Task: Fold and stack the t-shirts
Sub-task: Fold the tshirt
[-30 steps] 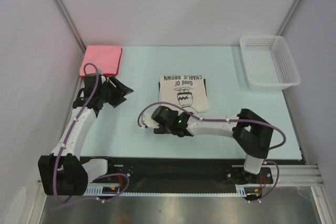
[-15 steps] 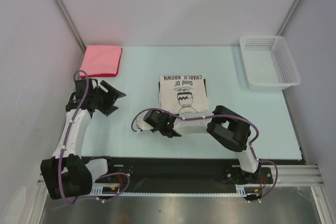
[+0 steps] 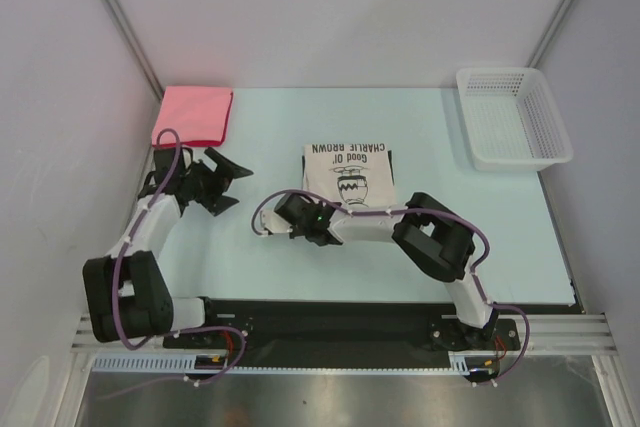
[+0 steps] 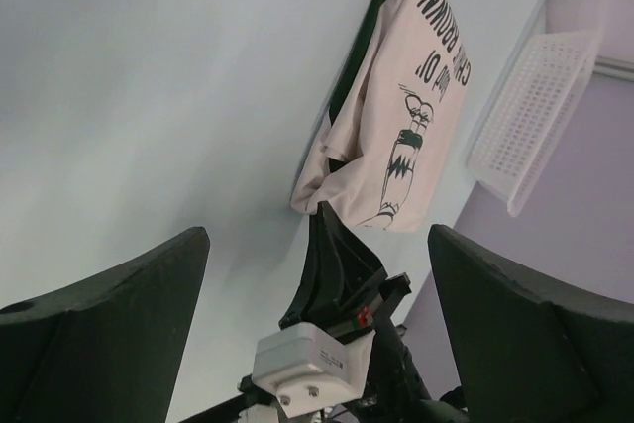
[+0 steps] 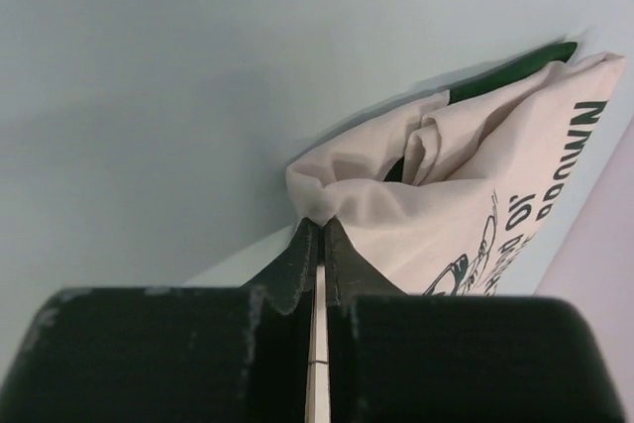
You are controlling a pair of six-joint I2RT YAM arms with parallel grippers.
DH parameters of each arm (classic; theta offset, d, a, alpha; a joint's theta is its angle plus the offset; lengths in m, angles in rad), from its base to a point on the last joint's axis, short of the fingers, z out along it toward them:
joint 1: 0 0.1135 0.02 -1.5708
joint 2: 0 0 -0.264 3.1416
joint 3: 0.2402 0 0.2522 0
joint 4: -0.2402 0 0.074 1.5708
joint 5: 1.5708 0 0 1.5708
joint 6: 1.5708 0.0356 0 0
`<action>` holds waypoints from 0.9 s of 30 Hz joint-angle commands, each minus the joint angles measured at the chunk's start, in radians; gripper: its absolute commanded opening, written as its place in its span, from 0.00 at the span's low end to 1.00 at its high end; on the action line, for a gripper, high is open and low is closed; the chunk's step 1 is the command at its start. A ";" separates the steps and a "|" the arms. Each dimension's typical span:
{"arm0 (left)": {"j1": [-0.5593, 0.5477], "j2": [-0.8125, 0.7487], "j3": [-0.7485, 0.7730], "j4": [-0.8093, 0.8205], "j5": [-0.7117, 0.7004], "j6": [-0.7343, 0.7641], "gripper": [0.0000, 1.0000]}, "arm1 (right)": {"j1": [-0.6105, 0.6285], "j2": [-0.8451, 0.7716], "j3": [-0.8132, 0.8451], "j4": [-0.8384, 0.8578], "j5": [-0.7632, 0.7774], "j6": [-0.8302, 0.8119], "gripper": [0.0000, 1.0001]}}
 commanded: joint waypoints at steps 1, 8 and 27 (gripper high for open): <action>-0.011 0.089 -0.027 0.206 0.114 -0.085 0.98 | -0.019 -0.073 0.032 -0.034 -0.031 0.018 0.00; -0.085 0.293 0.012 0.439 0.152 -0.174 0.99 | -0.055 -0.155 0.026 -0.080 -0.086 0.058 0.00; -0.304 0.595 0.207 0.573 0.066 -0.338 1.00 | -0.132 -0.258 0.065 -0.103 -0.195 0.102 0.00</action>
